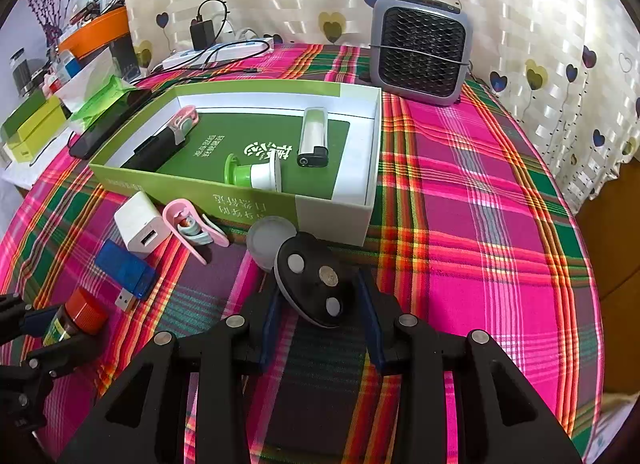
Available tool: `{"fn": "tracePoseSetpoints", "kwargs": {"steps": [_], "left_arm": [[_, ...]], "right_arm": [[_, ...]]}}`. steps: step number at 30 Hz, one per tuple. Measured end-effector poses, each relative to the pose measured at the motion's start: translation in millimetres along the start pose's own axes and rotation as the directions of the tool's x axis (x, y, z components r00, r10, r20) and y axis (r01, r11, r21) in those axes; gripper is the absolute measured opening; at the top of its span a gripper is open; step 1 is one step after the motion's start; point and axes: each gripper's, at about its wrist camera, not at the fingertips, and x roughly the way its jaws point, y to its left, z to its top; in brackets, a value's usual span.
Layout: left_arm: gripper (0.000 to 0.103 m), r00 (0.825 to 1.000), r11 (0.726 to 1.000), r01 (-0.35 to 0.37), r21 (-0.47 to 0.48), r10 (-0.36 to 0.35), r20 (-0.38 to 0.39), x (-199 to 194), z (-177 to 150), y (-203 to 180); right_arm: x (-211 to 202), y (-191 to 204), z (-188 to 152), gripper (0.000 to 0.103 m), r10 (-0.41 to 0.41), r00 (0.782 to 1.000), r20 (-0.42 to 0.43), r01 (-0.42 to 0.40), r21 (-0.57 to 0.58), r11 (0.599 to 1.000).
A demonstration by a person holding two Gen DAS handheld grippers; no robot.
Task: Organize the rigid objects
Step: 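Lift the brown jar and black round object and carry them to the box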
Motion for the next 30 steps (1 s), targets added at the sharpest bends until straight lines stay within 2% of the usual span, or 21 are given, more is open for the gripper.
{"fn": "tracePoseSetpoints", "kwargs": {"steps": [30], "left_arm": [[0.030,1.000,1.000,0.006,0.023,-0.007,0.022,-8,6,-7]], "right_arm": [[-11,2,-2,0.037,0.021,1.000,0.022,-0.022,0.010,1.000]]}}
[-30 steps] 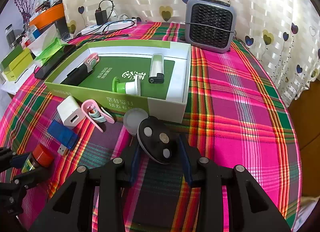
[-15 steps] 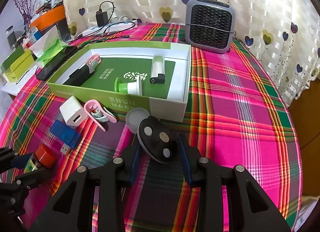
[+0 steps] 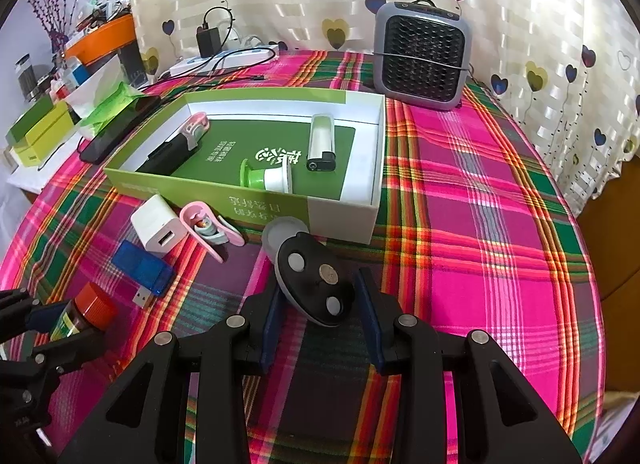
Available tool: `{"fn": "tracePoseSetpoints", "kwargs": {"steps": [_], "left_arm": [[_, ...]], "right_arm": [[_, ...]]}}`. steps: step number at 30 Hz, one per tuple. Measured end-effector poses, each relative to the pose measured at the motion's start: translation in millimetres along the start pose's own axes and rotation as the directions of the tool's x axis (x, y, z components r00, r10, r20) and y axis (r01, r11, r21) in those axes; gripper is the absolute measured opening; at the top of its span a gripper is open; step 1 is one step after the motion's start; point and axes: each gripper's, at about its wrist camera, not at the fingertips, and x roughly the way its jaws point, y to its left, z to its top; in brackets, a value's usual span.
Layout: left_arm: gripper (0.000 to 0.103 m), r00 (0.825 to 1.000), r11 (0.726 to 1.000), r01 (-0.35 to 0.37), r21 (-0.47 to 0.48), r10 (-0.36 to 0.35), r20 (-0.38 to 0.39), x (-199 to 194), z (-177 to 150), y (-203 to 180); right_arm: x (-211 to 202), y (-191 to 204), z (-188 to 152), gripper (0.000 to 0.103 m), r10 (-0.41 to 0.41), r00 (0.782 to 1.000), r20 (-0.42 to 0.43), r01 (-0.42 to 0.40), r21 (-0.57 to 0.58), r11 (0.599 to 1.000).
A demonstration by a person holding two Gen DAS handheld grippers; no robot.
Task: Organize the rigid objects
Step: 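Lift the brown jar and black round object and carry them to the box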
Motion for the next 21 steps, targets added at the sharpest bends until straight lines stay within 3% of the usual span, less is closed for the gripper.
{"fn": "tracePoseSetpoints", "kwargs": {"steps": [21], "left_arm": [[0.030,0.999,1.000,-0.002,0.031,0.000,0.045,-13,23,-3]], "right_arm": [[-26,7,17,0.037,0.014,0.998,0.065,-0.014,-0.009,1.000]]}}
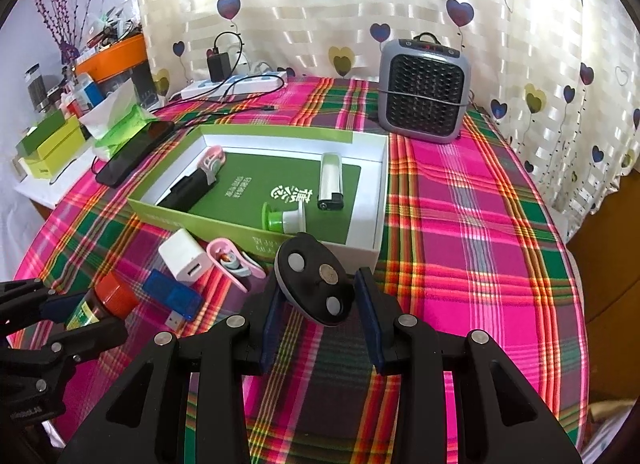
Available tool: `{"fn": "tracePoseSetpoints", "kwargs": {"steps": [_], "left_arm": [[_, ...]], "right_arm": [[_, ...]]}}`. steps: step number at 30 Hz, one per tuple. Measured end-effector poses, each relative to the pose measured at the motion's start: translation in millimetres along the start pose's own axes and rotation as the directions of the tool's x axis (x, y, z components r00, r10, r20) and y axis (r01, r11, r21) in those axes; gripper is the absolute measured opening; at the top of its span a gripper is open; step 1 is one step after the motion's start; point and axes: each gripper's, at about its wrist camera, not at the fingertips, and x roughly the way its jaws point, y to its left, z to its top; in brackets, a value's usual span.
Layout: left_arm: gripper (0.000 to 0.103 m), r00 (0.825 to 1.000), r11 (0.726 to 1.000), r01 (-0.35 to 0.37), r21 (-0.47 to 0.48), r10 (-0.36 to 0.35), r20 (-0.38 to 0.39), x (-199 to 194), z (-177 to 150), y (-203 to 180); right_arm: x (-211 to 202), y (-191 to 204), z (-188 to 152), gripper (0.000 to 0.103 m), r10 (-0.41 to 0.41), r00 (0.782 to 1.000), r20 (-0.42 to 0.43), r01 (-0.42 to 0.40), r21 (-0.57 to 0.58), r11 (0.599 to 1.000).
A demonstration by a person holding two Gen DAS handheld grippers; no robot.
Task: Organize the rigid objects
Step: 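Lift the brown jar and black round object and carry them to the box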
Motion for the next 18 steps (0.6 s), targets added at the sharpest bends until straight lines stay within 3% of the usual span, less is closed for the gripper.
{"fn": "tracePoseSetpoints", "kwargs": {"steps": [18], "left_arm": [[0.030,0.999,1.000,-0.003,0.002,0.003,0.050,7,46,17]], "right_arm": [[8,0,39,0.037,0.031,0.999,0.030,-0.032,0.002,0.999]]}}
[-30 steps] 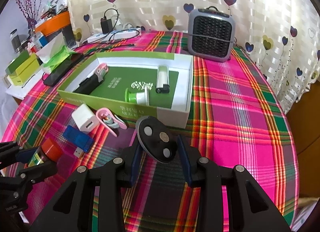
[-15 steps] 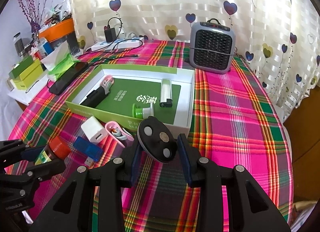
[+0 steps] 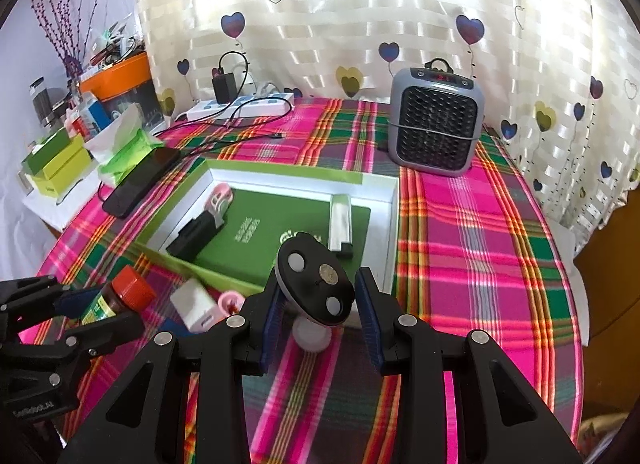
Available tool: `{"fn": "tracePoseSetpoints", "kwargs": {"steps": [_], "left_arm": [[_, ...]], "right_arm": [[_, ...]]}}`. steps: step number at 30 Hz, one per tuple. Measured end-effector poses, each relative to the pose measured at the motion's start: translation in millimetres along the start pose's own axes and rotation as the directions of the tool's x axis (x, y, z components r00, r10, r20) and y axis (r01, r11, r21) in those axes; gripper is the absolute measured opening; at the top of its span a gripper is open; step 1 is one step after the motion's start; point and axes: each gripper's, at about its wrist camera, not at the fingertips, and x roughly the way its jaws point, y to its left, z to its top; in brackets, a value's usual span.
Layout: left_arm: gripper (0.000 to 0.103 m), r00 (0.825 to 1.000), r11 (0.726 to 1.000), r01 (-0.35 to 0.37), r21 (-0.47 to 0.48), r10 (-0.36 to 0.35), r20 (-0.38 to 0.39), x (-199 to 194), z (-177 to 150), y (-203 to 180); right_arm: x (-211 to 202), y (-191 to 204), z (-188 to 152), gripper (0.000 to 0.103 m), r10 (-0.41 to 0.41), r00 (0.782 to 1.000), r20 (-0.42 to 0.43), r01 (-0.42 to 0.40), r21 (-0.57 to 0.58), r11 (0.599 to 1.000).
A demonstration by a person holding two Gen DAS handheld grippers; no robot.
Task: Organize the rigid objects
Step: 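Lift the brown jar and black round object and carry them to the box, then lower the jar and black round object onto the mat and open both grippers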
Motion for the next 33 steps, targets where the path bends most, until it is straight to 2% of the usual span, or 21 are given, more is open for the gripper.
{"fn": "tracePoseSetpoints", "kwargs": {"steps": [12,17,33], "left_arm": [[0.030,1.000,0.999,-0.024,-0.026,0.025,0.012,20,33,28],[0.031,1.000,0.999,-0.007,-0.032,0.008,0.010,34,44,36],[0.030,0.997,1.000,0.008,-0.028,-0.011,-0.078,85,51,37]], "right_arm": [[26,3,27,0.037,0.025,1.000,-0.012,-0.026,-0.009,1.000],[42,5,36,0.037,0.030,0.999,-0.031,-0.031,-0.023,0.999],[101,2,52,0.037,0.070,0.992,-0.108,-0.074,-0.038,0.997]]}}
